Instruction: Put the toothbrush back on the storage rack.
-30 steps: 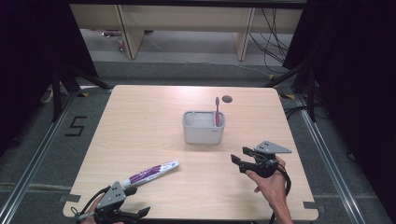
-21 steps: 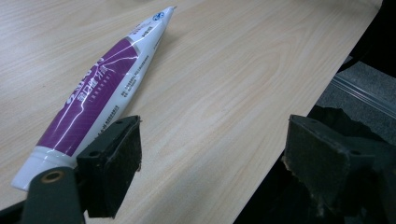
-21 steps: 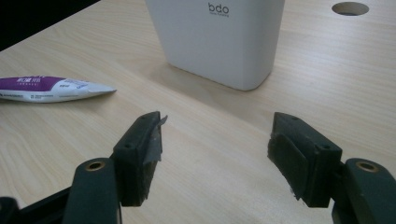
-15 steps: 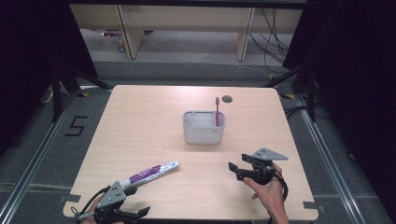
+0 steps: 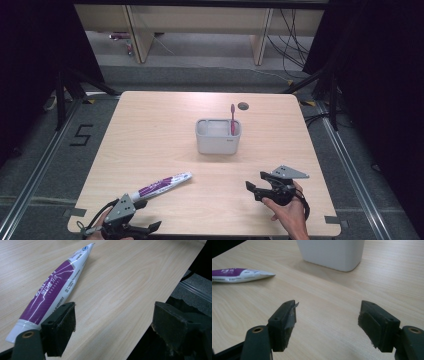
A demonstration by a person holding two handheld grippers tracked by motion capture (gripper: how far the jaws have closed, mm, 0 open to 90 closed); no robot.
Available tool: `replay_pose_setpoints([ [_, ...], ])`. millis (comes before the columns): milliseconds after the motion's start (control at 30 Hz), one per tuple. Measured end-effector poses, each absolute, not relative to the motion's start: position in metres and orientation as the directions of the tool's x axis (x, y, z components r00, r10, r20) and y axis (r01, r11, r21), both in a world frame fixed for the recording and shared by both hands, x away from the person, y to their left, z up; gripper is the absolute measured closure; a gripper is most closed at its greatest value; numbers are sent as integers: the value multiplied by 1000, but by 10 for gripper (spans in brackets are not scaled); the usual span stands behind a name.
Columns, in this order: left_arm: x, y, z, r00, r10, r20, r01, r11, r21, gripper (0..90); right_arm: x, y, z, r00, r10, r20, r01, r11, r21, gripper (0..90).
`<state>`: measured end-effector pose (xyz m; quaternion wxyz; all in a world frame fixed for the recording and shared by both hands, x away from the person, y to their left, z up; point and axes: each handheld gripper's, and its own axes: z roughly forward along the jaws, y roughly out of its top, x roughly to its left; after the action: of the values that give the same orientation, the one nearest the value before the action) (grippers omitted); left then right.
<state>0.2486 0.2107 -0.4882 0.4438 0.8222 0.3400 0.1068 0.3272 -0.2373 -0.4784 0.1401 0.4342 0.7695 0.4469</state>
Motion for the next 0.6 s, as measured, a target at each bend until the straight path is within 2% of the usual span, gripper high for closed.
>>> replay_pose_setpoints([
  [100, 249, 211, -488, 746, 654, -121, 466, -385, 797, 183, 322, -236, -481, -571, 795, 205, 568, 202, 798, 316],
  [133, 248, 210, -488, 745, 654, -128, 465, -373, 803, 183, 322, -238, -482, -583, 793, 175, 547, 223, 807, 316],
  [167, 248, 209, -488, 747, 654, -122, 461, -376, 804, 183, 320, -237, -483, -576, 792, 204, 567, 206, 798, 316],
  [200, 248, 209, -487, 750, 649, -126, 464, -381, 800, 183, 321, -239, -484, -592, 789, 164, 538, 236, 809, 315],
  [267, 248, 210, -487, 750, 650, -120, 461, -384, 800, 182, 317, -237, -484, -567, 799, 201, 563, 198, 802, 315],
  [333, 248, 210, -488, 746, 655, -120, 461, -378, 803, 180, 316, -240, -485, -595, 782, 183, 546, 226, 807, 312],
  [433, 250, 212, -486, 753, 650, -105, 460, -405, 791, 179, 310, -239, -486, -564, 799, 209, 574, 198, 794, 311],
  [467, 250, 212, -486, 753, 650, -105, 460, -405, 791, 179, 312, -241, -487, -596, 783, 180, 551, 236, 800, 311],
  [500, 249, 211, -486, 750, 649, -127, 465, -380, 799, 178, 308, -238, -487, -570, 794, 209, 576, 206, 791, 311],
  [600, 248, 210, -487, 743, 657, -127, 469, -376, 799, 178, 309, -242, -488, -593, 792, 144, 540, 258, 801, 310],
])
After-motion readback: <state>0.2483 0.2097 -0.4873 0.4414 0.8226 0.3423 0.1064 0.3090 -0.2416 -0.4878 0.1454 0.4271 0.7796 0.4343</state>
